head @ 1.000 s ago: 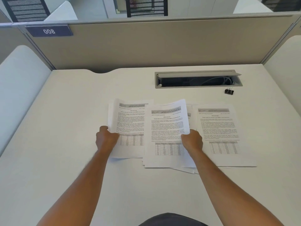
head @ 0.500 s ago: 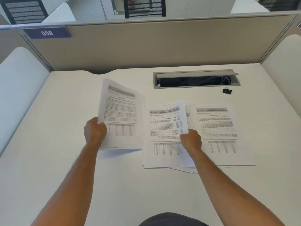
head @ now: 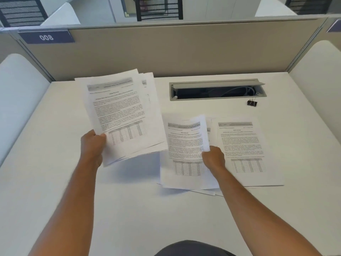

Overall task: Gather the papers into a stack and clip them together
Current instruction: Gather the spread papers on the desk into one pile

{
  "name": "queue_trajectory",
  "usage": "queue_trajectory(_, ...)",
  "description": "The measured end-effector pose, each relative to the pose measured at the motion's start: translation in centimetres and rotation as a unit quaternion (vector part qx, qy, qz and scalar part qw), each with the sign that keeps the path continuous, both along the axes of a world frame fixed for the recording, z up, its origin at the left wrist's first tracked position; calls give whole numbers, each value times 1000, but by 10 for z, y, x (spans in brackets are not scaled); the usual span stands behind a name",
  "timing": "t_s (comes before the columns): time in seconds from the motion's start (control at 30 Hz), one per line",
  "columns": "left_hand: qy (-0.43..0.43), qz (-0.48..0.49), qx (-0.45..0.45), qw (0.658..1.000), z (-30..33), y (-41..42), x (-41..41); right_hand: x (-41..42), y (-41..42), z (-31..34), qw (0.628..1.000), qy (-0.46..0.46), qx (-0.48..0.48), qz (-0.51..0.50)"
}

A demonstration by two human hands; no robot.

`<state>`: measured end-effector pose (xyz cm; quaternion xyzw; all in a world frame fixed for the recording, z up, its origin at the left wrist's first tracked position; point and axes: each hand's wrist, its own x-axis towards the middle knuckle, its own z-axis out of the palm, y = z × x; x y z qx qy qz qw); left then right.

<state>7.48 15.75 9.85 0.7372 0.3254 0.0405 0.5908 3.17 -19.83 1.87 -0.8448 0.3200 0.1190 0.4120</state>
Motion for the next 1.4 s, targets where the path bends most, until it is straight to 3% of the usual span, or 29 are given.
queue_trajectory(0.13, -10, -4, -48, 999, 5, -2, 0, -2, 0, 1, 1000, -8, 3, 0)
queue_trajectory(0.27, 34, -78, -47, 995, -12, -21, -5, -2, 0, 3, 1000, -11, 22, -5)
queue_trajectory(0.57, 141, -227, -22, 964, -67, -90, -39, -9, -7, 13, 982, -46, 180, -25)
queue_trajectory(0.7, 145, -262, 38, 953, -73, -102, -46, -15, -9, 10, 972, -27, 232, -32)
queue_trajectory(0.9, 144, -358, 158, 909, -67, -112, -47, -19, -6, 18, 967, -45, 250, 36)
queue_trajectory(1.13, 169, -380, 233, 879, -68, -124, -50, -14, -8, 21, 968, -52, 245, 26)
queue_trajectory(1.23, 164, -349, 257, 886, -72, -124, -49, -13, -11, 21, 973, -54, 223, 13)
queue_trajectory(1.3, 125, -304, 251, 910, -74, -122, -47, -13, -16, 22, 969, -70, 235, 5)
queue_trajectory(1.4, 28, -238, 132, 962, -64, -121, -41, -13, -24, 25, 960, -105, 259, -5)
